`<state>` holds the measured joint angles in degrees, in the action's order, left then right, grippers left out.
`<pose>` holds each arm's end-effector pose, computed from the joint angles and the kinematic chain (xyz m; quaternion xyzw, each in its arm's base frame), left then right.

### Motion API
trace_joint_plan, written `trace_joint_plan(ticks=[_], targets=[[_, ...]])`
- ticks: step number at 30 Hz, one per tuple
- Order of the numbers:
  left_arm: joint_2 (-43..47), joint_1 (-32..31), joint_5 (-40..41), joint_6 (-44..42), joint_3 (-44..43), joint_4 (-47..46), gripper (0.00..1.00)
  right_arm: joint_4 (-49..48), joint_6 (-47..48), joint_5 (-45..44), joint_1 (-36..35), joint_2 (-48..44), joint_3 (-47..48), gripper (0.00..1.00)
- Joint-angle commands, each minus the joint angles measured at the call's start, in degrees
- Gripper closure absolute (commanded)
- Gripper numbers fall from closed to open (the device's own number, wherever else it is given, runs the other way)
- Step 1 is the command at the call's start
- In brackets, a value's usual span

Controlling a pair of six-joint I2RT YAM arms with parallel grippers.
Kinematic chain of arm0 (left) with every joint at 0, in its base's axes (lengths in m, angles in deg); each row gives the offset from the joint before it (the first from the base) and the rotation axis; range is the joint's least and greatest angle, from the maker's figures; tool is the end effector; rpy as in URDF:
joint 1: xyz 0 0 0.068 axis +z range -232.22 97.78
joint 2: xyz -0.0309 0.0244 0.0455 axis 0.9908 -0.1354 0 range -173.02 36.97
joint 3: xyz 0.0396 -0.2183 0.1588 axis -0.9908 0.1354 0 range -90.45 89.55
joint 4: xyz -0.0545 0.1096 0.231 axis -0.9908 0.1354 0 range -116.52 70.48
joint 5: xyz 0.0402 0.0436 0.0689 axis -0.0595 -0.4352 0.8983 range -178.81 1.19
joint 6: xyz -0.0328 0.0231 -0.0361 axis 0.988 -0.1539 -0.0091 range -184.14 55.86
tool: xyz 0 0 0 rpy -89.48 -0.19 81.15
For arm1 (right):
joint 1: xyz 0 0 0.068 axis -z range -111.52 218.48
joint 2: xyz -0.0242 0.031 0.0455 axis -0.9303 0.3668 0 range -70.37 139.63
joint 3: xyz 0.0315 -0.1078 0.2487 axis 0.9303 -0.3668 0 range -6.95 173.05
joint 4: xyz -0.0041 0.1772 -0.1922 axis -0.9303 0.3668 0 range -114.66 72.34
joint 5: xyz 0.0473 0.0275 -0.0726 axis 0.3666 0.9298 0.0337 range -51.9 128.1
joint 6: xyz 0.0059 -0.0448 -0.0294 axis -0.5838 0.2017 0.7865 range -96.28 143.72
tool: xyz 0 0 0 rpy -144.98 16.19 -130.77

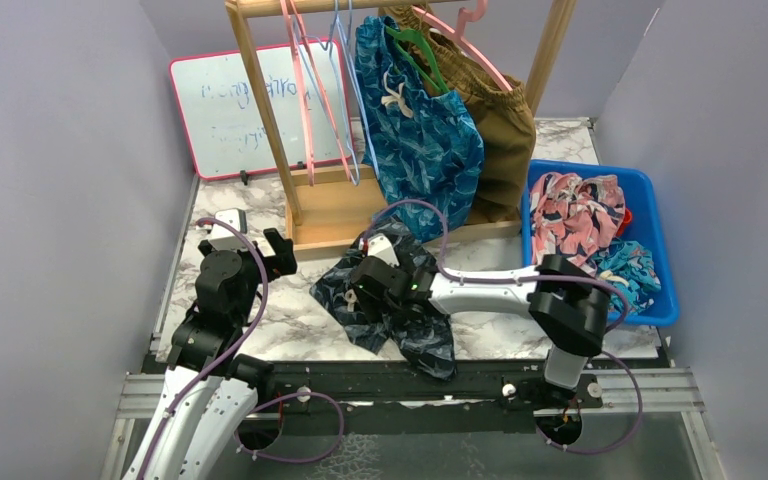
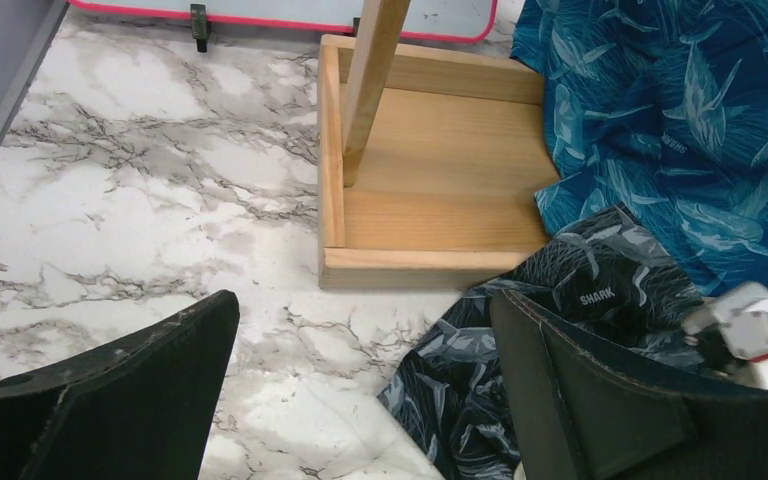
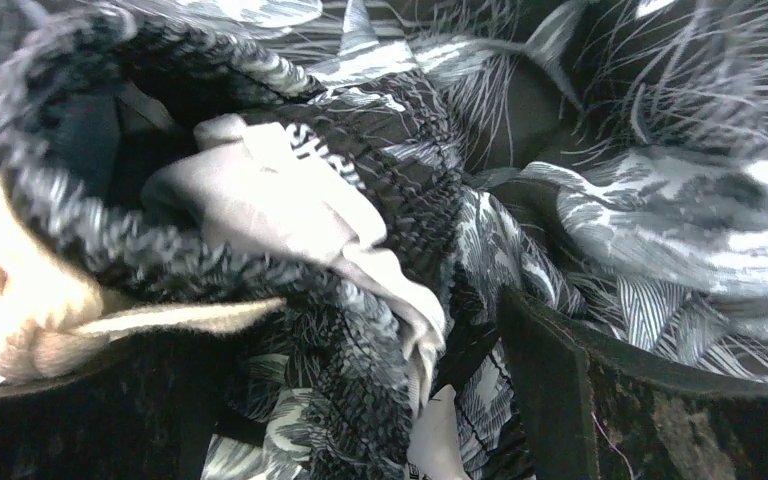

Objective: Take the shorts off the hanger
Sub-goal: Pick up the shorts at the center of the board.

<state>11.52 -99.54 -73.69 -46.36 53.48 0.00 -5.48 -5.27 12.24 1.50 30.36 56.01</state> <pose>0.1131 -0.0255 0.3014 -0.0824 0.7908 -0.0800 0.6011 0.1541 0.3229 0.1815 -0.2439 0.9042 0.0624 0.3449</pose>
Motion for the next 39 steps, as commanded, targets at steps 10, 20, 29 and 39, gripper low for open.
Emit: trace_joint_plan(ticks=[10,20,29,39], targets=[[0.58,0.24,1.47,-0.04,0.37,-0.21,0.01,7.23,-11.16,-12.77,-1.92,16.72,0.63,0.4],[-0.27,0.32,1.4,-0.11,0.3,-0.28,0.01,-4.03,-12.26,-19.5,-3.0,-3.77,-12.68,0.87],[-0.79,0.32,0.98,-0.2,0.34,-0.49,0.01,-3.5,-13.58,-18.08,-2.89,-24.07,-19.11,0.99],[-1.18,0.31,0.53,-0.29,0.39,-0.75,0.01,13.2,-15.67,-27.53,-2.89,-49.51,-18.75,0.99]])
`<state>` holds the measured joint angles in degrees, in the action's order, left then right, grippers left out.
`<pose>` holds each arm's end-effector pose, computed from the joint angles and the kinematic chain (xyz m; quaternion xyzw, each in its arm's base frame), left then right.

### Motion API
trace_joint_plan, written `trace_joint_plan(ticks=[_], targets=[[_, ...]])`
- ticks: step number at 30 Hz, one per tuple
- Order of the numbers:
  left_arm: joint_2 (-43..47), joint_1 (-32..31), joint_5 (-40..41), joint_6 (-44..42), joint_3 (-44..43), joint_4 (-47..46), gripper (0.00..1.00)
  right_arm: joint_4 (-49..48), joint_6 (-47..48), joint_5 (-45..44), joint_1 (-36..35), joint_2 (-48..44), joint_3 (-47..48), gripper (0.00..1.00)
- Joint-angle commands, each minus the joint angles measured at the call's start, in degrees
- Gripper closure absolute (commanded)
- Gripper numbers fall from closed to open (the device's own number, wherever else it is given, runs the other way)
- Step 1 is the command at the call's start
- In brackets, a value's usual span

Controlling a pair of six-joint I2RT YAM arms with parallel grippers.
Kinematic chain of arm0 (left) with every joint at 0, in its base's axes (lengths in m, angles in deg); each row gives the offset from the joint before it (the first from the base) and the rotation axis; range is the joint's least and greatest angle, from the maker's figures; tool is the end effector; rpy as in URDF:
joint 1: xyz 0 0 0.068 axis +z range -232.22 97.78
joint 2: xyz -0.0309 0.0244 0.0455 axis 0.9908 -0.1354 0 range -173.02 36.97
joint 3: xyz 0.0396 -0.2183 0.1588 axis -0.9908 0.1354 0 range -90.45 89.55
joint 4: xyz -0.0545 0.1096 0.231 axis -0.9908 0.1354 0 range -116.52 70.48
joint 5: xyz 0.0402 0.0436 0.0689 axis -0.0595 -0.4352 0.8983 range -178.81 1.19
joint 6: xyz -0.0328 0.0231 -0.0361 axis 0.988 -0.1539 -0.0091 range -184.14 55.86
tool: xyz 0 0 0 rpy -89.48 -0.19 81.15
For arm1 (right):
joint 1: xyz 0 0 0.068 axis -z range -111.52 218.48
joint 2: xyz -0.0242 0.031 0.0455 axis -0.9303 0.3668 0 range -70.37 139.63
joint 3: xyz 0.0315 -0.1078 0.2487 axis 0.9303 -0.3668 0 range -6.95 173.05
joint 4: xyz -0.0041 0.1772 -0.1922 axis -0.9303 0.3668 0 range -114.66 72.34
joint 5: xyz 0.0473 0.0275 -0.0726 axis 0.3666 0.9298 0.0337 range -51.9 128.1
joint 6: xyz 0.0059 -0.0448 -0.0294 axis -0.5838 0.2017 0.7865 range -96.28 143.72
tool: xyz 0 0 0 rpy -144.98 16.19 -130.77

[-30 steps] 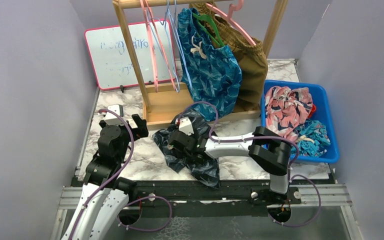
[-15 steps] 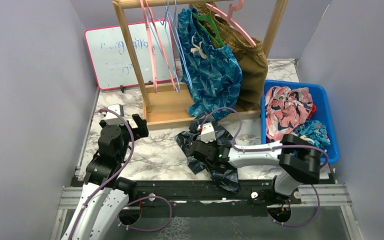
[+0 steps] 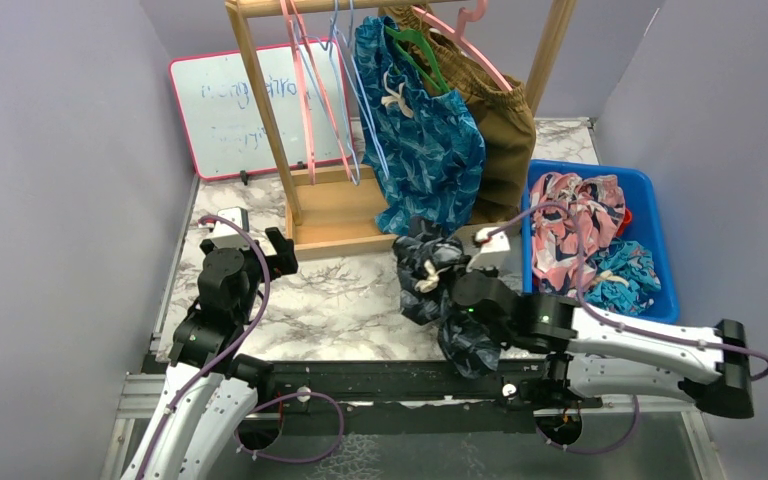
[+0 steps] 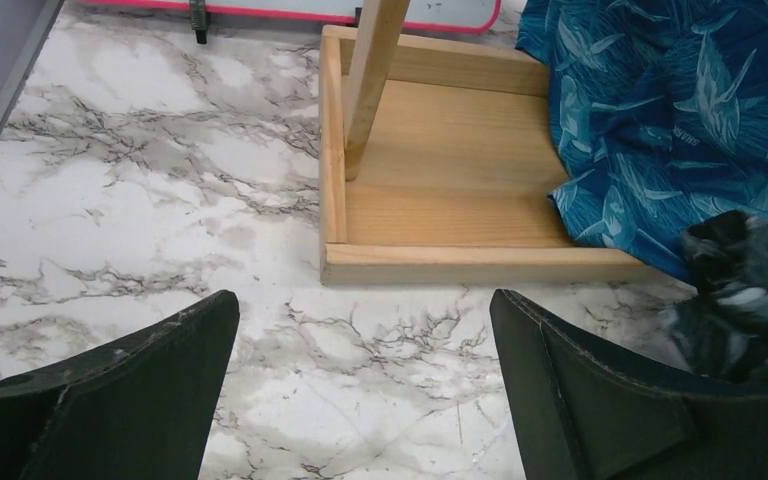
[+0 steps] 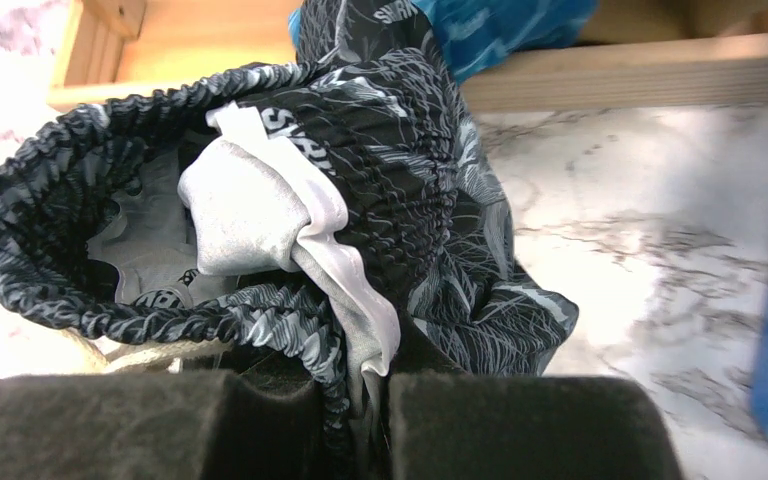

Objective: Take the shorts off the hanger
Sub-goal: Pick up the shorts at the center of the board, then place the shorts in the basket.

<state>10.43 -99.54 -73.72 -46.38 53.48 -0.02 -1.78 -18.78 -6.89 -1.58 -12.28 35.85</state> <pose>0.1165 -0.0265 0.2996 -0.0812 0.7964 -0.0771 0.5943 0.0955 0.1893 0.2697 -0.0355 0.8469 0.1449 0.5104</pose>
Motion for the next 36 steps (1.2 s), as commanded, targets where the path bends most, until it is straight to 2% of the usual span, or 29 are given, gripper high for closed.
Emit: trace_joint_plan(ticks=[1,7,12,13,16,17,18,20,21,22,25,26,27,29,31,33,34,36], targets=[[-0.16,0.28,0.55,-0.27,0.39,-0.7,0.01,11.73,-2.11,-9.77,0.19,-8.56,2.07,0.99],[-0.24,0.28,0.3,-0.39,0.39,-0.82,0.01,21.73,-0.62,-23.03,0.19,-14.34,7.05,0.99],[0.07,0.29,0.24,-0.36,0.39,-0.79,0.01,29.8,0.55,-33.23,0.18,-14.23,12.1,0.99],[0.09,0.3,0.28,-0.36,0.39,-0.76,0.01,27.49,4.42,-34.59,0.19,-13.97,12.17,0.99],[-0.05,0.3,0.22,-0.36,0.39,-0.78,0.01,11.25,25.35,-37.47,0.19,-12.29,9.83,0.99],[-0.13,0.27,0.14,-0.42,0.39,-0.75,0.01,10.57,26.62,-38.63,0.31,-11.33,10.39,0.99],[-0.16,0.27,0.05,-0.44,0.39,-0.77,0.01,16.75,21.29,-39.51,0.51,-10.32,12.29,0.99],[-0.13,0.29,-0.15,-0.55,0.39,-0.68,0.01,36.39,-0.14,-39.33,1.39,-8.7,17.19,0.99],[-0.02,0.27,-0.15,-0.46,0.46,-0.66,0.01,41.1,-4.75,-39.79,1.42,-8.37,18.2,0.99],[0.08,0.27,-0.07,-0.38,0.45,-0.71,0.01,39.73,-2.69,-40.53,2.56,-8.36,17.63,0.99],[-0.28,0.27,-0.15,-0.42,0.61,-1.11,0.01,15.4,18.3,-40.8,4.01,-8.72,11.23,0.99],[-0.56,0.27,-0.23,-0.44,0.5,-1.15,0.01,12.33,19.84,-39.66,4.91,-8.1,10.49,0.99],[-0.83,0.27,-0.38,-0.56,0.48,-1.11,0.01,13.22,17.66,-37.94,6.7,-7.08,10.63,0.99],[-0.97,0.28,-0.73,-0.62,0.39,-0.73,0.01,13.58,16.17,-33.48,14.16,-4.98,10.99,0.99],[-0.79,0.27,-0.71,-0.62,0.47,-0.7,0.01,2.15,28.08,-22.44,25.33,-3.93,8.99,0.99],[-0.72,0.27,-0.51,-0.62,0.49,-0.79,0.01,-6.46,33.37,-10.4,34.77,-4.57,6.02,0.99],[-0.78,0.27,-0.5,-0.62,0.48,-0.78,0.01,-7.34,33.25,-7.92,38.11,-5.14,5.88,0.99],[-0.79,0.27,-0.58,-0.7,0.48,-0.72,0.01,-3.59,28.87,-8.7,41.3,-6.88,8.33,0.99]])
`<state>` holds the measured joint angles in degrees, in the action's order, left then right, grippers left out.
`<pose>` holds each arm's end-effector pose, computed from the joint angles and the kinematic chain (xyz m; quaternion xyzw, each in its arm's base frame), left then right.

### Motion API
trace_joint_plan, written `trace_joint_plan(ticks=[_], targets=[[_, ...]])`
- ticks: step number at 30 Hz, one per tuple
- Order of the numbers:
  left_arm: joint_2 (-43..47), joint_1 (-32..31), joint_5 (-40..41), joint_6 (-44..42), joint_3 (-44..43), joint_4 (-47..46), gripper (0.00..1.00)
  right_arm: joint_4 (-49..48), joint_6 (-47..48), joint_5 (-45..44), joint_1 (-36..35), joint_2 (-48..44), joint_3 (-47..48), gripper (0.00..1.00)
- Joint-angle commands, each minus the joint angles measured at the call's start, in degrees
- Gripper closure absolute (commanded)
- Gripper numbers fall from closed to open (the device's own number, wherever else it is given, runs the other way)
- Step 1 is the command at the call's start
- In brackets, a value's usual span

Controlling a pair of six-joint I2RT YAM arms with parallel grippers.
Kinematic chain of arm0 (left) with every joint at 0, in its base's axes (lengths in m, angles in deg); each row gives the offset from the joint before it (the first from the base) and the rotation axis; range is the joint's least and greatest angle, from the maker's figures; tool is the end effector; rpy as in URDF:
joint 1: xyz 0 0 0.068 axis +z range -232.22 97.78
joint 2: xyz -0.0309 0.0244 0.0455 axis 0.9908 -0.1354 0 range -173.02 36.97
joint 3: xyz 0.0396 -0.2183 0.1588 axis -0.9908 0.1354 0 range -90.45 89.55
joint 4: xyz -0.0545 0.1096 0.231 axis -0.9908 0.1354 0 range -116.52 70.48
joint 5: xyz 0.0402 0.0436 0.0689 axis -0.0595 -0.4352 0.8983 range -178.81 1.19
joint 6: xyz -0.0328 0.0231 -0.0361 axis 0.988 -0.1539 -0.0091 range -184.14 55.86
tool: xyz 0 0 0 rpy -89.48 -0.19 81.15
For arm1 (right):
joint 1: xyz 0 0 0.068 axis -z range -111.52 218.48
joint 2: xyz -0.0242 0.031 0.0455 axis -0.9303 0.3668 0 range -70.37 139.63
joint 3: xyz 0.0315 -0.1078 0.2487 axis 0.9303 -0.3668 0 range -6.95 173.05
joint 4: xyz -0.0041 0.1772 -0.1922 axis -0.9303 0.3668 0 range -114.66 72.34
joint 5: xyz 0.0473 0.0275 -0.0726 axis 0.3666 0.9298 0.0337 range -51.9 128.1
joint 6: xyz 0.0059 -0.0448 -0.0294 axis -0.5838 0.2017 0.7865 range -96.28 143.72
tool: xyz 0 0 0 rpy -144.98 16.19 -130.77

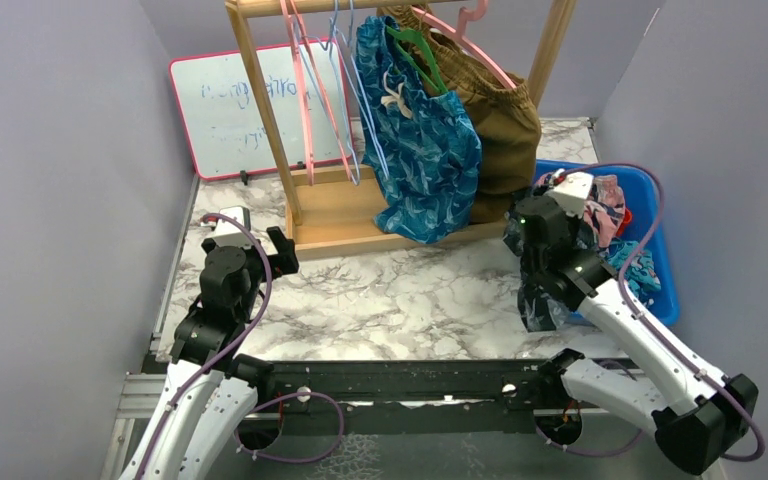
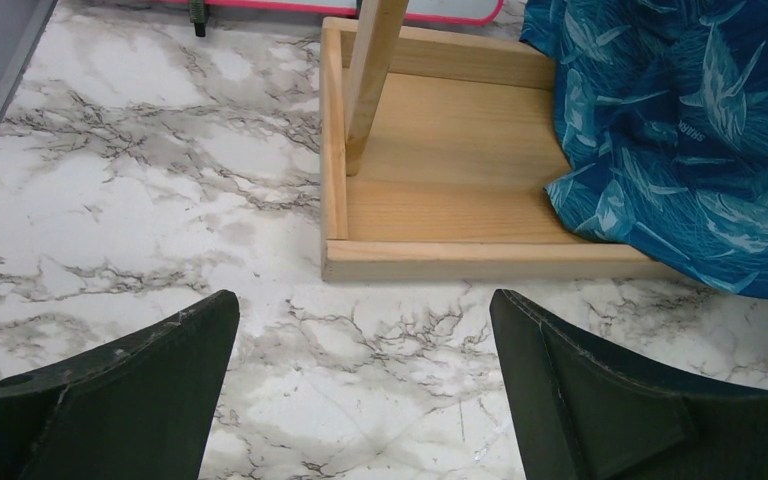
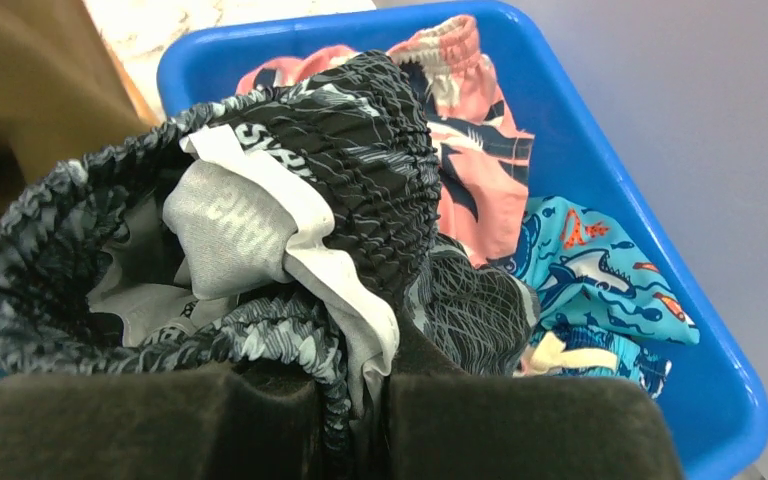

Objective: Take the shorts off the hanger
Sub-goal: Place the shorts in the basket.

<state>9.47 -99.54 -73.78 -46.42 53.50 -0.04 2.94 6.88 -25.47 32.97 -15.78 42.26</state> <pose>0.1195 -0.0275 0.2978 -0.0797 0.8014 -0.0747 0.5880 0.1747 0.0855 0.3166 0.1270 0.7778 -0.2364 0.5683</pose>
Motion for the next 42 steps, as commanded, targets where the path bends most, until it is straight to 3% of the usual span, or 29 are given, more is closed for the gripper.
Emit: trace_joint_plan(ticks=[1,4,8,10,18,23,30,32,37,42], targets=[[0.24,0.27,-0.48,-0.73,0.46,-0.66,0.01,-8.97,3.67,10.29,8.03,-4.77,2.65,0.99],[0.22,0.27,-0.09,-0.57,0.55,-0.87,0.01,-15.33,10.88,12.7,11.13,-8.01,4.24,0.99],[-0.45,0.28,-0.76,-0.66,0.59,-1.08,0.01,-13.05,20.56,10.67,14.52,-3.97,12.35,0.98],[-0.53,0.29,-0.92,-0.75,0.5,-1.08,0.01,-12.16,23.3,13.82,17.98,-2.86,15.0,0.98],[-0.11,0.27,-1.28,-0.84,0.55,-1.17,0.01,-6.8,14.75,25.17,29.36,-2.66,7.9,0.98],[-0.51,0.32,-1.95,-1.02,0.61,-1.3,0.01,-5.46,6.34,46.19,46.28,3.75,2.22,0.98],[-1.94,0.27,-3.25,-1.27,0.68,-2.09,0.01,-7.14,2.3,45.92,49.74,13.22,-0.26,0.95],[-2.08,0.27,-3.18,-1.3,0.63,-2.16,0.01,-7.34,1.85,47.27,49.74,15.42,-0.64,0.92],[-1.92,0.28,-3.21,-1.37,0.69,-2.13,0.01,-6.07,-1.49,47.11,49.74,19.34,-1.37,0.71],[-2.9,0.27,-4.02,-1.39,0.64,-2.31,0.01,-3.15,-2.17,48.97,49.74,13.8,1.59,0.55]])
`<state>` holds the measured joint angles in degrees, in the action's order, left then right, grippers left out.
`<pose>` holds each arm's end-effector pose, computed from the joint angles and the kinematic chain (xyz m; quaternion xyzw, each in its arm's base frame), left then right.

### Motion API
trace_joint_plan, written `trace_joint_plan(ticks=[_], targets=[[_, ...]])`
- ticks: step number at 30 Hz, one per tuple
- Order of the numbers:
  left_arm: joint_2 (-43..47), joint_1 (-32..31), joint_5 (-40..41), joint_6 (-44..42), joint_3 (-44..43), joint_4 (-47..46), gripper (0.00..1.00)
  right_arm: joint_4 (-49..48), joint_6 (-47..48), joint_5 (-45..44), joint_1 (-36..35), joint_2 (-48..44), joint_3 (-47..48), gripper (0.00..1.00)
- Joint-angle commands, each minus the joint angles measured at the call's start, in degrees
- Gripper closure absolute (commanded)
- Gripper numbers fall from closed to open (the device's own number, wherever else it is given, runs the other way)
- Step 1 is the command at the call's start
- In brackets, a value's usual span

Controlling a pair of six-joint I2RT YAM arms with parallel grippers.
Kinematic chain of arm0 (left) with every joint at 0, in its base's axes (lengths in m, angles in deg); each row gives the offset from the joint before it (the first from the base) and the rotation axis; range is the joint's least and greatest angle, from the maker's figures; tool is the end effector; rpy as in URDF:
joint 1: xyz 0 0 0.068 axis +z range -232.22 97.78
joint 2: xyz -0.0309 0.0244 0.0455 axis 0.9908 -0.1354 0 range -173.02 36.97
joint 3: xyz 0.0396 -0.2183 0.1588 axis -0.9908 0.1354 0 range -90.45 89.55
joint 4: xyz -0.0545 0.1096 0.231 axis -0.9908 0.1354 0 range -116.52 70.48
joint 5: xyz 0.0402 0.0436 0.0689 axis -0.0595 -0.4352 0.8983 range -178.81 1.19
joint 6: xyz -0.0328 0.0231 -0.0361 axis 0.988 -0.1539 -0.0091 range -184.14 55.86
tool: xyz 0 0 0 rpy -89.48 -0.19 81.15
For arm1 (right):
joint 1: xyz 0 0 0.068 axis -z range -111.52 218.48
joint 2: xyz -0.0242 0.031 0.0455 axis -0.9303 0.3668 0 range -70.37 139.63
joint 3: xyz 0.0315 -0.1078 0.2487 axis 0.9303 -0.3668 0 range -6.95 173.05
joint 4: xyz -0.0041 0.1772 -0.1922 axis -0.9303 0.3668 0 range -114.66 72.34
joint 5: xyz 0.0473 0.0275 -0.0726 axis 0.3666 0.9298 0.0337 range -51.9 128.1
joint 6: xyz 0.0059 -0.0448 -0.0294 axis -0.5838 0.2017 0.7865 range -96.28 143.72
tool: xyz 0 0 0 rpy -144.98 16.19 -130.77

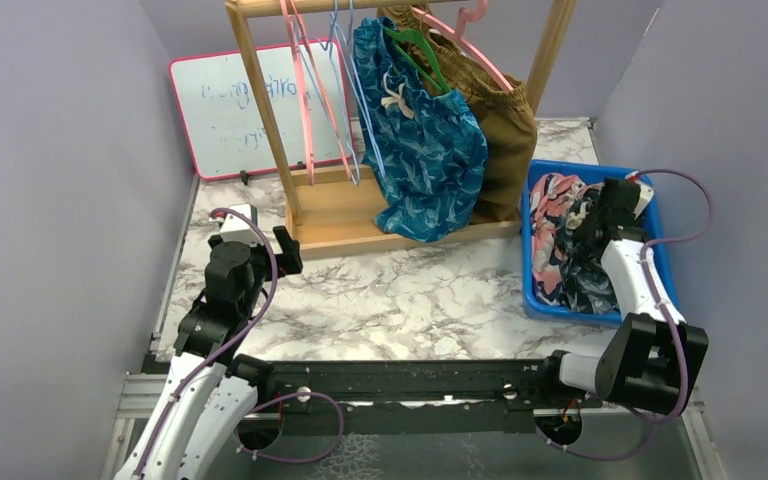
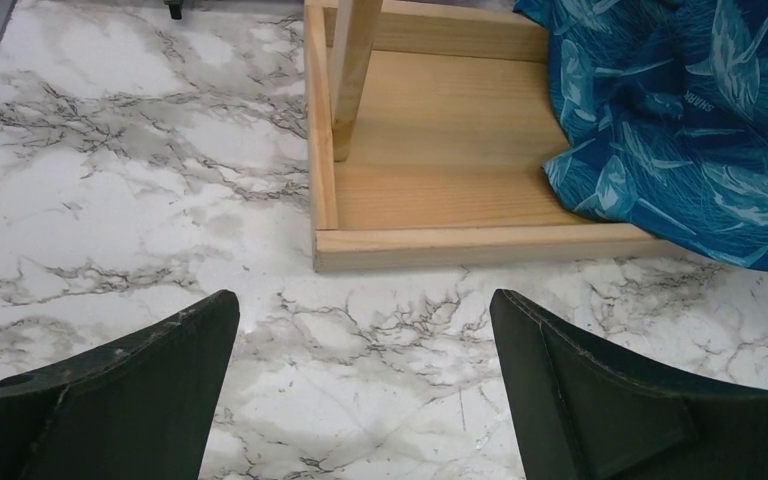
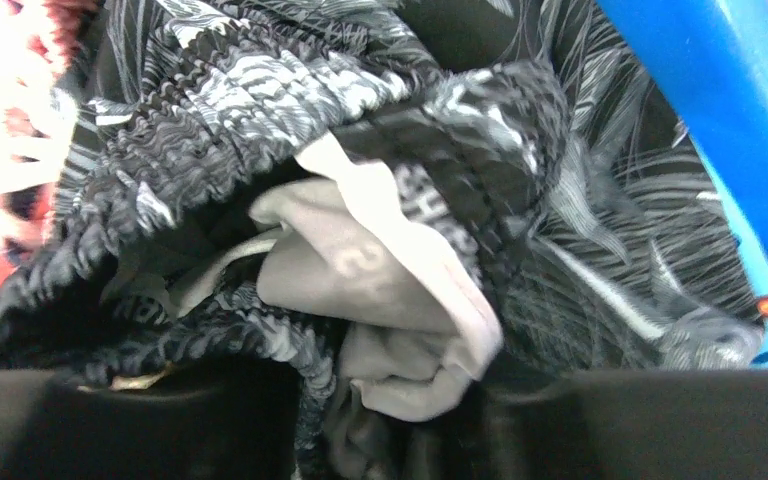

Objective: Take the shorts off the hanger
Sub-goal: Place the shorts in the basket.

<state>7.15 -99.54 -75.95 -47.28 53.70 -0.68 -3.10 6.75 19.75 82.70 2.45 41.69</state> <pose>0.1270 -0.0312 0.2934 -0.0611 0.8133 -0.0803 0.5730 0.2544 -0.0760 0.2430 0.3037 0.8647 -0.1387 0.3753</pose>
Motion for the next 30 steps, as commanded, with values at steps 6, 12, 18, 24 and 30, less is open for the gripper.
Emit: trace_joint_plan(ticks=[6,12,18,24,30], targets=[[-1.1,0.27,-1.96,-0.68,0.44,-1.98,0.01,6.84,1.3,6.64,0.02,-12.77,8.54,0.33],[-0.92,0.3,-2.04,-0.69,0.44,-1.98,0.01,8.1,2.22,11.13,0.02,-17.21,11.98,0.34],[-0.48,0.34,-1.96,-0.71,0.44,-1.8,0.01,0.01,-1.91,13.52,0.02,-15.04,3.82,0.51],[0.66,0.27,-1.51,-0.69,0.52,-1.65,0.01,-5.64,-8.95,9.64,0.02,3.32,-4.65,0.58],[1.02,0.32,-1.46,-0.69,0.6,-1.33,0.01,-3.93,-8.43,10.06,0.02,3.61,-2.63,0.56]])
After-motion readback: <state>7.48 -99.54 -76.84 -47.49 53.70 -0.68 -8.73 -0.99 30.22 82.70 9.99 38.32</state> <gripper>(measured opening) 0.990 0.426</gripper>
